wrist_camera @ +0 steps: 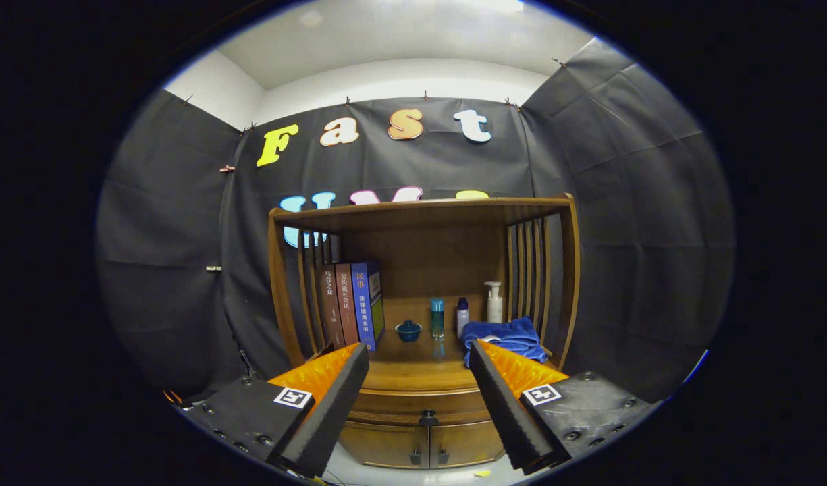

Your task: Pull open the drawer, take out the items inside it, and place them on the countertop above the cabinet.

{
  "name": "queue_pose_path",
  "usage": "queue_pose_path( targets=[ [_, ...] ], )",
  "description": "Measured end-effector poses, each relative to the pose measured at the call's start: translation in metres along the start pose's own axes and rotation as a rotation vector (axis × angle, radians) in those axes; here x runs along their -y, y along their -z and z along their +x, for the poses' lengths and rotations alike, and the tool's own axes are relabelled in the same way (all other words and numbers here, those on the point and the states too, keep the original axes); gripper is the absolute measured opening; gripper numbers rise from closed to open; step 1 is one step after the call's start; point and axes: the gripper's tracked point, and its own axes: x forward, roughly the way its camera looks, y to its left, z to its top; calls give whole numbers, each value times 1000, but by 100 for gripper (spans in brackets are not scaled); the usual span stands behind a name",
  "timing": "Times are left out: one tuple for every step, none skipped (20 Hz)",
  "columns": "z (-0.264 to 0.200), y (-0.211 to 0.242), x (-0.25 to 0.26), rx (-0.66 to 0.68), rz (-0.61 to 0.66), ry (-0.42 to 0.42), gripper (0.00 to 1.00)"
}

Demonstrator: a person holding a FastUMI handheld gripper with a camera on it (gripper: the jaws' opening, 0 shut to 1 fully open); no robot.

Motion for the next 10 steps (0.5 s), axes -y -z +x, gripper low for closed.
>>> queue_pose_path(
  targets=[
    [3,5,1,-12,3,1,98],
    [7,13,1,-25,6,1,98],
    [10,19,1,-36,8,3,98],
    [14,26,2,-47,8,5,97],
    [20,33,4,-59,8,10,97],
    [26,41,5,-73,10,11,97],
    [32,48,6,-84,12,12,97],
    [38,57,6,-98,14,13,97],
    [45,67,7,-114,16,12,98],
    [52,80,10,-134,18,15,97]
  ],
)
